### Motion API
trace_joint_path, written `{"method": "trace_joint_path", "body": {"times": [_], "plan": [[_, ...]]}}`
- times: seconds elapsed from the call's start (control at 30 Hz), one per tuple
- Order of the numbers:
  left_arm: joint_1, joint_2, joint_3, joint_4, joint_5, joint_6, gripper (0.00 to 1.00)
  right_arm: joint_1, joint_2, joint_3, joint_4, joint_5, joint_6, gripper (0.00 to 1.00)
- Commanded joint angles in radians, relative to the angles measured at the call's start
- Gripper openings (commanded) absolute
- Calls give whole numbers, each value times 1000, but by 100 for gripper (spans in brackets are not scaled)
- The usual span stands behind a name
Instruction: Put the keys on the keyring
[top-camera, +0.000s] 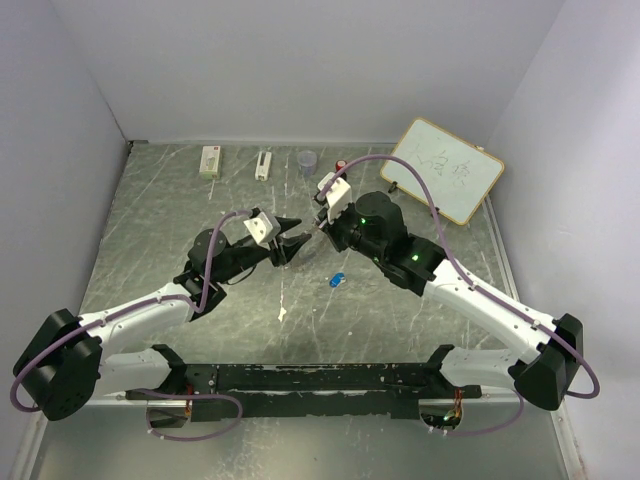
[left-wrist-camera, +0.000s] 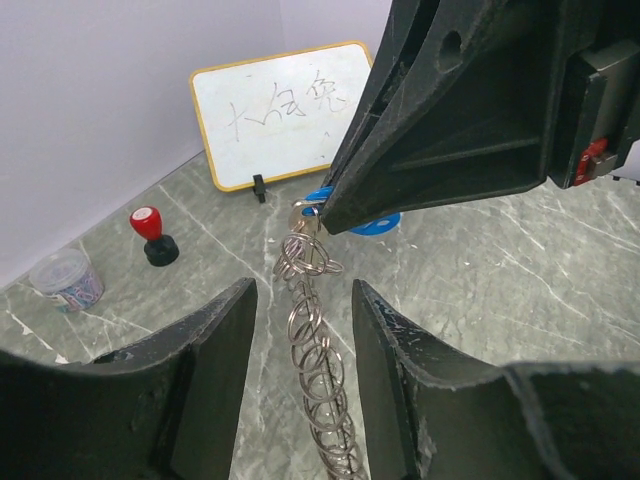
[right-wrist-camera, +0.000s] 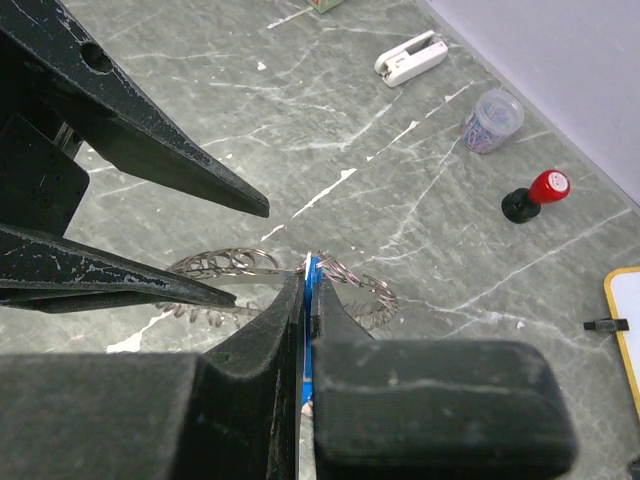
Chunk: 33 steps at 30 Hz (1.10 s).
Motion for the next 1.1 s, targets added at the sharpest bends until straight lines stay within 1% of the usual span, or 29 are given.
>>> {"method": "trace_joint_path", "body": {"times": [0.0,0.2,0.47,0.87,1.07], "plan": [[-3,-4,12,32,-19,29,54,-6,-2,27,48,-12,-16,0],[-2,5,24,2,-37,49,55,-6,11,38,2,-7,-48,0],[-2,-3,2,10,-54,49,55,-6,20,27,-29,-24,-86,0],[-2,-12,-19,14,-64,47,55,-6,0,-13,-13,-22,-133,0],[-2,-19,-17,1,-57,48,55,-5,-15,-57,25,-30,-216,0]]}}
